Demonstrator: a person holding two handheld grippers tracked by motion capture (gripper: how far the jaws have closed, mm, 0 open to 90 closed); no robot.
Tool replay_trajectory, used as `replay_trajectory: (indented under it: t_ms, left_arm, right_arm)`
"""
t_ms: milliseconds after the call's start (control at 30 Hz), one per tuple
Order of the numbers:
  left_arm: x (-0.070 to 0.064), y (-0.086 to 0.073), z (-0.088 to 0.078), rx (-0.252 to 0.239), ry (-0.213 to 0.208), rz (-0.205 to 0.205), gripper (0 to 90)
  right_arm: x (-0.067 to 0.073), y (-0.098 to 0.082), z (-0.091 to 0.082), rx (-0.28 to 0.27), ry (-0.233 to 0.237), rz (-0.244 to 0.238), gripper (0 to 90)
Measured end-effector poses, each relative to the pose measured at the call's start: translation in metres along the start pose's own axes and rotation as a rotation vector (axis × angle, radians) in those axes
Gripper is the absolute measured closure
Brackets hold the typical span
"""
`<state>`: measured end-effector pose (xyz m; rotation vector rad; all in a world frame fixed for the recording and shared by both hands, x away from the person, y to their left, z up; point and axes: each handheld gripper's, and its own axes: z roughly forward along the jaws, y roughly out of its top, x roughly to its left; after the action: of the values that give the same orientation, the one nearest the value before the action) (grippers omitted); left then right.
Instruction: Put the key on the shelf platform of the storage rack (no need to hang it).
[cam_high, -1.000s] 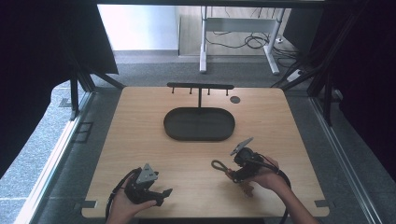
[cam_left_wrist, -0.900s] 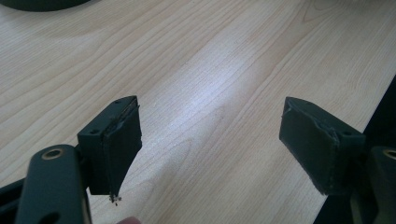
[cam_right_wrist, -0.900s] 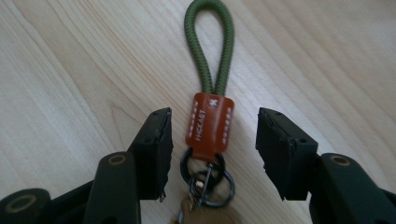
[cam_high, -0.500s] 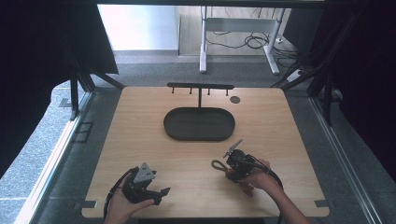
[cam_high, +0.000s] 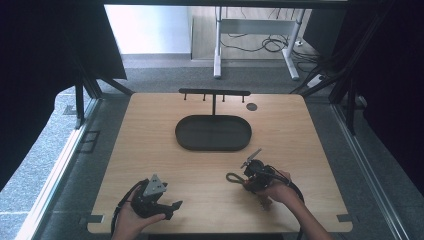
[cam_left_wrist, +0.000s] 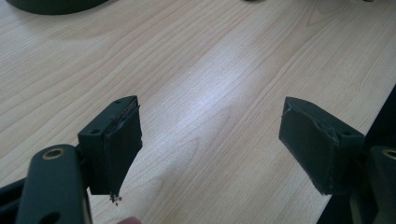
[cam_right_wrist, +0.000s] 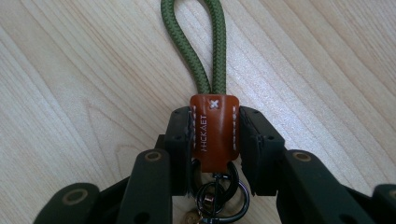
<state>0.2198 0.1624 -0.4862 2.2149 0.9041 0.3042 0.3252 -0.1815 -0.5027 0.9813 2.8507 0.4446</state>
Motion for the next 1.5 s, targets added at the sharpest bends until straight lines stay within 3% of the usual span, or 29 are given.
replay_trajectory:
  t_ms: [233, 733, 1500]
  left_arm:
    - [0.000, 0.000, 0.002, 0.008, 0.000, 0.001, 21.8]
    - [0.001, 0.000, -0.001, -0.002, 0.005, -0.007, 21.8]
    - [0.001, 0.000, -0.002, -0.006, 0.002, -0.006, 21.8]
  right_arm:
    - [-0.001, 0.004, -0.003, 0.022, 0.002, -0.018, 67.1]
    - [0.003, 0.013, -0.058, -0.070, -0.020, -0.062, 67.2]
    - [0.000, 0.024, -0.089, -0.108, -0.045, -0.089, 67.1]
